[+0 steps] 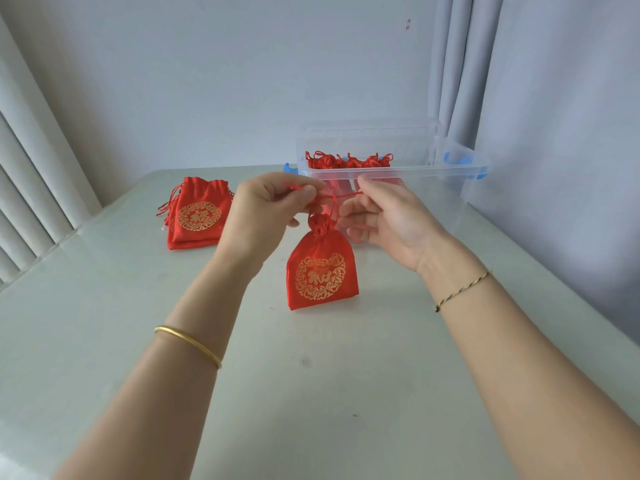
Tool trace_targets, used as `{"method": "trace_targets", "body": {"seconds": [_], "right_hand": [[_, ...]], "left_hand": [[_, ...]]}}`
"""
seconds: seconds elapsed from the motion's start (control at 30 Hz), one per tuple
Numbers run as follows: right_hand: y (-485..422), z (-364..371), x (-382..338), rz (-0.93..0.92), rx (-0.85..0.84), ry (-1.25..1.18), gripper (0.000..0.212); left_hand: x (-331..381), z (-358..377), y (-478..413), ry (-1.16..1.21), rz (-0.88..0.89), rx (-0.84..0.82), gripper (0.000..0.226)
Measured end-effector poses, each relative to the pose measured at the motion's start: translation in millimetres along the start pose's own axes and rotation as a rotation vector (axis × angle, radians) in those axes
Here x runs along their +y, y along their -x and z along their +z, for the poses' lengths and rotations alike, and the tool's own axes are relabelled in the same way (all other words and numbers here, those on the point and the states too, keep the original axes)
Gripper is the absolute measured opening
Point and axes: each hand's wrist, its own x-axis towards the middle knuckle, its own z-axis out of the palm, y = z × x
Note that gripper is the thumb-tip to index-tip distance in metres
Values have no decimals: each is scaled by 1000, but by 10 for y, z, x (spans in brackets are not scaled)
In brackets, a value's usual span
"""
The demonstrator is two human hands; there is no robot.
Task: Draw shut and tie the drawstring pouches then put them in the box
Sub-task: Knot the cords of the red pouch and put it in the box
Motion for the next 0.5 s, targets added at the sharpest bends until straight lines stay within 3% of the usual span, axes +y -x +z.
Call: {"method": "trace_targets", "body": {"seconds": [0.13, 0.4, 0.5], "right_hand": [[-28, -48, 14, 19, 100, -48, 41], [-20, -30, 49, 102, 20, -572, 50], [-26, -20, 58, 107, 73, -557, 42]], "left_hand": [[-24, -32, -15, 31, -146, 31, 20], [-80, -49, -41, 145, -338, 117, 33], [-108, -59, -46, 143, -384, 167, 41]]}}
